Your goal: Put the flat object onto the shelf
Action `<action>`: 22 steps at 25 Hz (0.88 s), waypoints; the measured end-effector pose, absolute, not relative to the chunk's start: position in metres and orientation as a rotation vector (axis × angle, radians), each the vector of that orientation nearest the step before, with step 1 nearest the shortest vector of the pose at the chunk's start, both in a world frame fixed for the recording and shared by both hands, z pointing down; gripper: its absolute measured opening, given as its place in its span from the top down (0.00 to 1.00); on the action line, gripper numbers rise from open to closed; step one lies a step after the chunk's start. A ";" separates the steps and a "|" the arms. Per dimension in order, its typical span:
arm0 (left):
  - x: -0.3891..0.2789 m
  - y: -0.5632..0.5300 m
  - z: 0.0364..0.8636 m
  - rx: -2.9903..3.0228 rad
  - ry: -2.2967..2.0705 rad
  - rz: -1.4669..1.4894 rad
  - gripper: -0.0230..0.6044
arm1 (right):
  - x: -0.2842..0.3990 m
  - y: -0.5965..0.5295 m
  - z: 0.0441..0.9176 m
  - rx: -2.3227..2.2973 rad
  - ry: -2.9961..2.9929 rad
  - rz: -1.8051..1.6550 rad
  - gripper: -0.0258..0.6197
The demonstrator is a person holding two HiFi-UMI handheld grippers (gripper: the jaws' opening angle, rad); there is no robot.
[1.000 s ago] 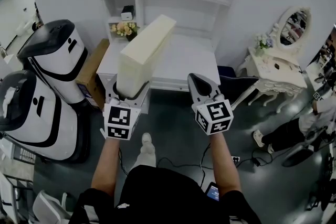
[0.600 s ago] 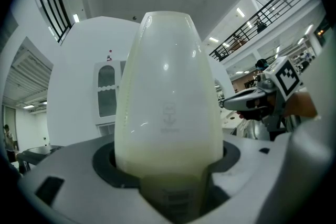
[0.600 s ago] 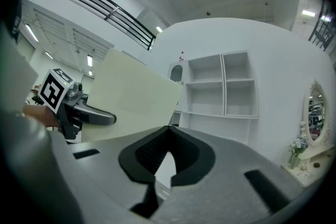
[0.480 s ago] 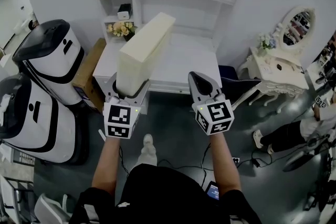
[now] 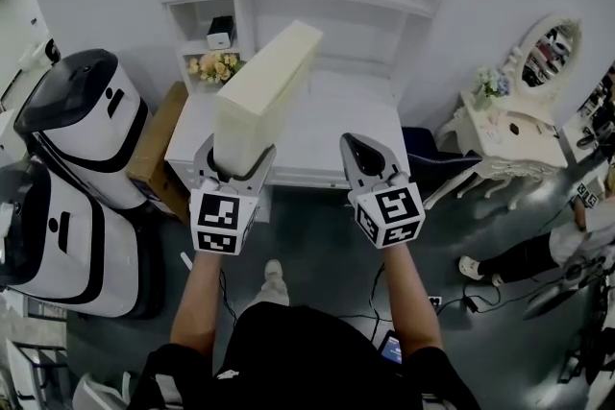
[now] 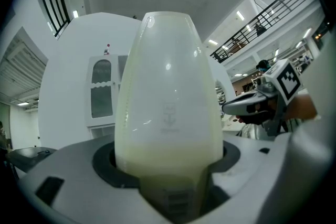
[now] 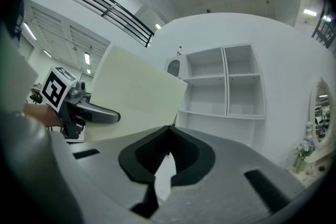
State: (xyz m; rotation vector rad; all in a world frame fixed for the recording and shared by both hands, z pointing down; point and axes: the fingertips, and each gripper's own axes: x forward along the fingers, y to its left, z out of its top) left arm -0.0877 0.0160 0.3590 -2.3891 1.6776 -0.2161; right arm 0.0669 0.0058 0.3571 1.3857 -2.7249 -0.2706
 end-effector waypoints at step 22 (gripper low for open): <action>-0.129 -0.178 0.340 -2.454 1.578 -0.234 0.47 | 0.029 -0.182 0.348 1.493 -2.658 -0.199 0.98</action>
